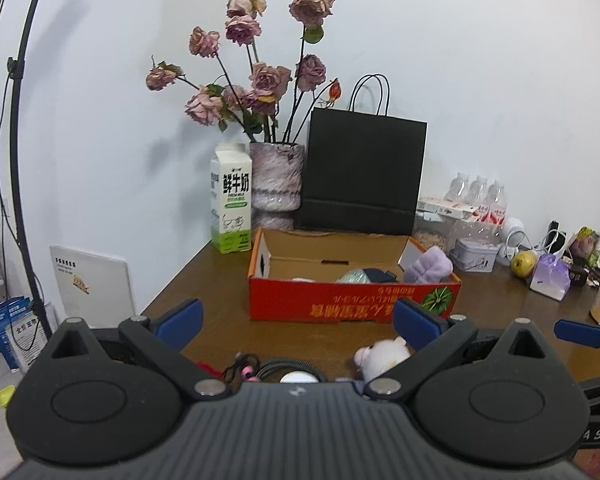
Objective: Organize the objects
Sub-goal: 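Withdraw both grippers from the box back toward the table items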
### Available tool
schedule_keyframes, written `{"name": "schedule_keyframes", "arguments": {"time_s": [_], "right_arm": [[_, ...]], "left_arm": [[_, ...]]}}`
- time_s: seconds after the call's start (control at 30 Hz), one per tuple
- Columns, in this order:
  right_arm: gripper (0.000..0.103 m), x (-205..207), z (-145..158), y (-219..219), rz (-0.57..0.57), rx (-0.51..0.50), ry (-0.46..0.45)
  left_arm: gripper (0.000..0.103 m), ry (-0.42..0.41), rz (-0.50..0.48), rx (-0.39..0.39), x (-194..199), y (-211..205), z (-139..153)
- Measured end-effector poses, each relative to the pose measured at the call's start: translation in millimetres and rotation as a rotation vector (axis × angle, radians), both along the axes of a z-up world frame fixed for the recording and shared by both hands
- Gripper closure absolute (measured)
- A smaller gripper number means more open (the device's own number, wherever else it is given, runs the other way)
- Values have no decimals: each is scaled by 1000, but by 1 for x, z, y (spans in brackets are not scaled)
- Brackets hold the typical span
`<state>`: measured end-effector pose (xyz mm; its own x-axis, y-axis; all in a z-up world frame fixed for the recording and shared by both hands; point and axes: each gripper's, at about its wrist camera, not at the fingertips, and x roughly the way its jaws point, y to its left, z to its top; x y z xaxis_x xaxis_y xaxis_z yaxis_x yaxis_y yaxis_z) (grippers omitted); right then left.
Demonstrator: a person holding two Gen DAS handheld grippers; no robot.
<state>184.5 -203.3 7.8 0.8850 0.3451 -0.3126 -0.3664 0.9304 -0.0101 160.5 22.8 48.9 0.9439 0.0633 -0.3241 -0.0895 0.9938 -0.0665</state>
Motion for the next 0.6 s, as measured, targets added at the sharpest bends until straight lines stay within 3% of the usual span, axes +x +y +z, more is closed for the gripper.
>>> {"name": "schedule_keyframes", "arguments": {"time_s": [0.6], "right_arm": [[0, -25, -23, 15, 32, -32, 95]], "left_arm": [[0, 75, 18, -12, -35, 31, -28]]}}
